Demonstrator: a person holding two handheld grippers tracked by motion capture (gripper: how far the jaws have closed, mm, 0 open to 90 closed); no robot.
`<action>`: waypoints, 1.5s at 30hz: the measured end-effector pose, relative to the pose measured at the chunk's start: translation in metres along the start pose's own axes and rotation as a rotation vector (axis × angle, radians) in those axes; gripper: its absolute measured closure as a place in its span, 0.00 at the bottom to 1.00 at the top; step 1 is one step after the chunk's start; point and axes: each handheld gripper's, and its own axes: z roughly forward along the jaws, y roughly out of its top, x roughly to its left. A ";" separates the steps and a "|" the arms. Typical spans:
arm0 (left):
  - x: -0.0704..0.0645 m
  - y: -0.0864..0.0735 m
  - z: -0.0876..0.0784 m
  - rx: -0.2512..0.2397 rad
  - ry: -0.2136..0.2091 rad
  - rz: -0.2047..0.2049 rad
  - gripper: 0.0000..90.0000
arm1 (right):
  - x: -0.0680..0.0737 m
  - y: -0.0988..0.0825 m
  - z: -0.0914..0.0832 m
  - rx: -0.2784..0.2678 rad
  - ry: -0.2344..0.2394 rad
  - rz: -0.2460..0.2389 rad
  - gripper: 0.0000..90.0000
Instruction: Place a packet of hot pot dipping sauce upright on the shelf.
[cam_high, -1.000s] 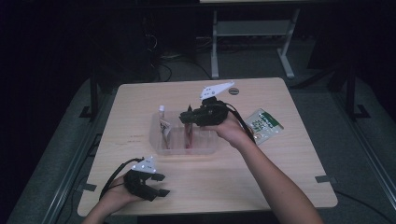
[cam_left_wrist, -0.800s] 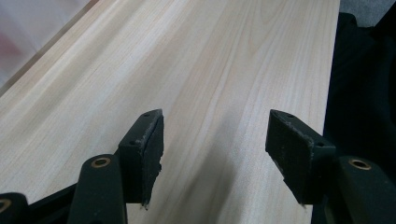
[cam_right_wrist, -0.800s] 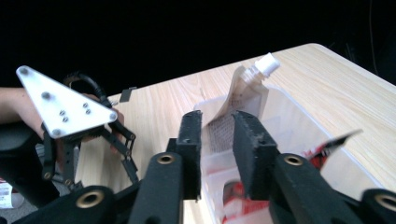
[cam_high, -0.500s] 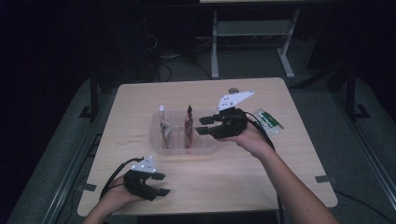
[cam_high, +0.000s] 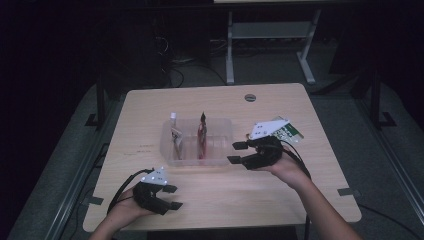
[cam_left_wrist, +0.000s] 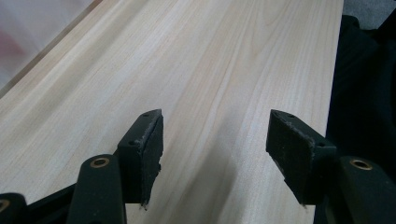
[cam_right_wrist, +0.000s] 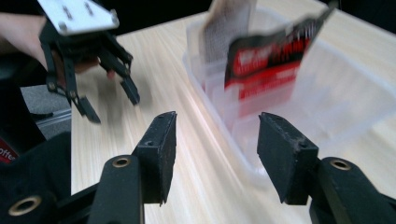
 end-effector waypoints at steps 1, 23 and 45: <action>0.000 0.000 0.000 -0.003 -0.001 0.000 0.40 | 0.000 -0.005 -0.001 0.003 -0.005 0.002 0.51; -0.001 0.000 0.000 -0.001 -0.002 0.003 0.40 | -0.056 -0.072 -0.024 0.046 -0.206 0.191 0.51; -0.001 0.000 0.000 0.001 0.003 -0.001 0.40 | -0.132 -0.073 -0.018 0.048 -0.395 0.329 0.94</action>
